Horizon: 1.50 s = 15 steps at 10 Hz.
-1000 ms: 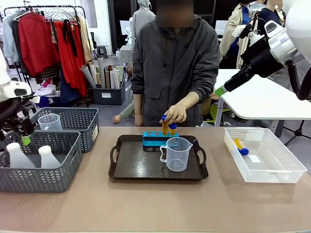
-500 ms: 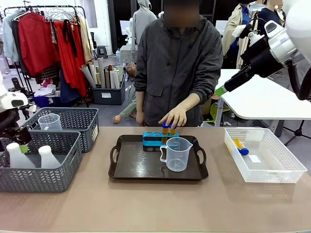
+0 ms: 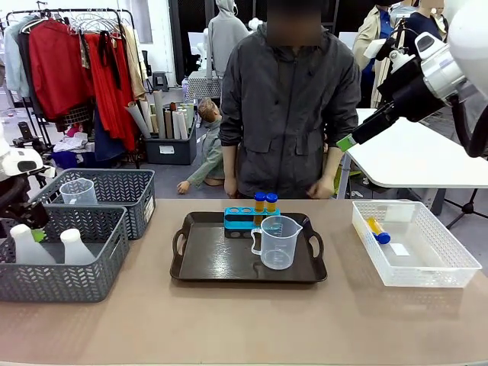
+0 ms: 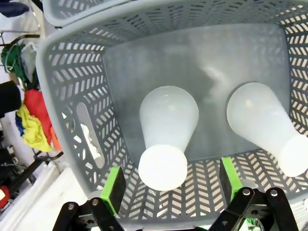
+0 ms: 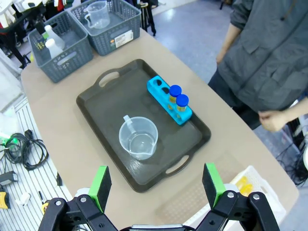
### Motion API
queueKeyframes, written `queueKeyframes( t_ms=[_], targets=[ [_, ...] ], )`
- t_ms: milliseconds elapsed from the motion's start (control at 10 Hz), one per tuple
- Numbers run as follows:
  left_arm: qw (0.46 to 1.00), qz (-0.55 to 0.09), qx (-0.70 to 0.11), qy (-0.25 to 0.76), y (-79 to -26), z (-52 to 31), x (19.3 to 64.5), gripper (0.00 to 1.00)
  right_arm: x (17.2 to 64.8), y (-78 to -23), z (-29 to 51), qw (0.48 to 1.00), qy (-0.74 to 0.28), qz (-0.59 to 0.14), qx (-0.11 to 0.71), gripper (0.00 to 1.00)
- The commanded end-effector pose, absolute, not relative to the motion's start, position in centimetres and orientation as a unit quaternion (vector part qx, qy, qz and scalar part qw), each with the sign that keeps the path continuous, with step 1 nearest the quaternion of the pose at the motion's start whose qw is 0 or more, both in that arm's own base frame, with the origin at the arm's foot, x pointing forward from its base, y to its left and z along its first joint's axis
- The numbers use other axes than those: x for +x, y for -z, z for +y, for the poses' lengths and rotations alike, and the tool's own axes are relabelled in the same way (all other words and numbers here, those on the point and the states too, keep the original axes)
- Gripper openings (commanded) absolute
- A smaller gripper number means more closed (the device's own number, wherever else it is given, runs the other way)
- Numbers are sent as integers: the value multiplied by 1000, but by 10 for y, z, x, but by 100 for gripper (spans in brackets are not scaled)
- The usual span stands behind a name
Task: Prepare the laboratory tools.
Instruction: Pick up one Small flask and place it on the Handle tray.
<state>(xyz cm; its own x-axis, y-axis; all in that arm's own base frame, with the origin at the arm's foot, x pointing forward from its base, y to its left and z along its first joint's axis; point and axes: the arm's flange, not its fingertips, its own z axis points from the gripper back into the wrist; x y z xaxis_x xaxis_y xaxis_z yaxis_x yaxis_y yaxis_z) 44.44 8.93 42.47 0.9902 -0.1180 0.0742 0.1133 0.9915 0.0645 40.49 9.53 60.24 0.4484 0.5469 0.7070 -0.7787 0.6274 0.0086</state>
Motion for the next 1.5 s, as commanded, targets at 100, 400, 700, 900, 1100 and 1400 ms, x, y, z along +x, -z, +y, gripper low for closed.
queueKeyframes(
  t_ms=[100,400,700,900,1100,1400],
  targets=[
    [998,-38,29,51,-417,100,450,100,406,-603,95,830,-396,-348,183,100],
    [998,-33,27,50,-419,101,450,41,406,-603,95,830,-396,-348,183,100],
    [997,-37,29,55,-418,101,452,0,406,-603,95,830,-396,-348,183,100],
    [997,-41,26,57,-418,100,453,0,406,-603,95,830,-396,-348,183,100],
    [997,-51,19,62,-424,97,453,0,406,-603,95,830,-396,-348,183,100],
    [994,-69,17,82,-470,81,454,0,406,-603,95,830,-396,-348,183,100]
  ],
)
